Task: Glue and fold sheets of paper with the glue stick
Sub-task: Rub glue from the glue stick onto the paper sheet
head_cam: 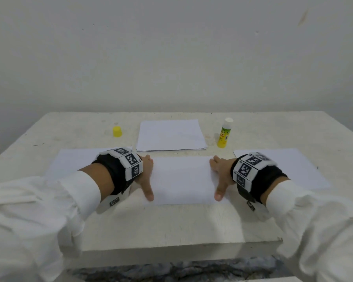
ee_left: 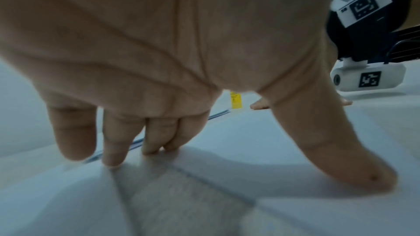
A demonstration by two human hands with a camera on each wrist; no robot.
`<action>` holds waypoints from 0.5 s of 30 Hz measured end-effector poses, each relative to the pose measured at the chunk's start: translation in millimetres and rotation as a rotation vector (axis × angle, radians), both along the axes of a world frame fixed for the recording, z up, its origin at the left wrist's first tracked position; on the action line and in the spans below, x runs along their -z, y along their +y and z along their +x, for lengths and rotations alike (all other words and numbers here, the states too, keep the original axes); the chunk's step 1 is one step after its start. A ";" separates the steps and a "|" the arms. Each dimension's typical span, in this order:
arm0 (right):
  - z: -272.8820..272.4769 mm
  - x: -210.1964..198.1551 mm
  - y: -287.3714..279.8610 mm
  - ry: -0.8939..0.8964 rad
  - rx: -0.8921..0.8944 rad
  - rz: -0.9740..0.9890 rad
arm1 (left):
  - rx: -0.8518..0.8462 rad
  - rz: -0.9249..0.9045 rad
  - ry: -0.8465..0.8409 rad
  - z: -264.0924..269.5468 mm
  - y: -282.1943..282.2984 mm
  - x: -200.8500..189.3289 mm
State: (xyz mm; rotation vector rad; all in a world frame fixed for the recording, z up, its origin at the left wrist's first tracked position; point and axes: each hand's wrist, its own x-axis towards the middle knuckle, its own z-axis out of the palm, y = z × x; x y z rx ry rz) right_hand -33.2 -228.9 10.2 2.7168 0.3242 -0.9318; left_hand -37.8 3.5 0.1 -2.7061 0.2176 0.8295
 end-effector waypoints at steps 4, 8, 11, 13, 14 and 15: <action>17.4 20.8 2.4 -0.038 0.012 -0.074 | 0.007 -0.054 -0.009 3.8 -39.1 4.6; 49.4 65.0 -8.2 -0.100 0.050 -0.171 | 0.116 -0.151 -0.048 0.7 -97.2 3.9; 90.2 114.3 -19.3 -0.061 0.057 -0.164 | 0.151 -0.154 -0.027 5.3 -121.3 13.3; 75.6 93.9 -11.2 -0.106 0.052 -0.145 | 0.166 -0.153 -0.022 7.2 -121.3 15.0; 59.8 74.8 -5.3 -0.117 0.025 -0.127 | 0.185 -0.142 -0.023 6.5 -117.7 15.3; 41.1 50.2 0.4 -0.102 0.008 -0.101 | 0.194 -0.131 -0.026 4.3 -112.5 12.9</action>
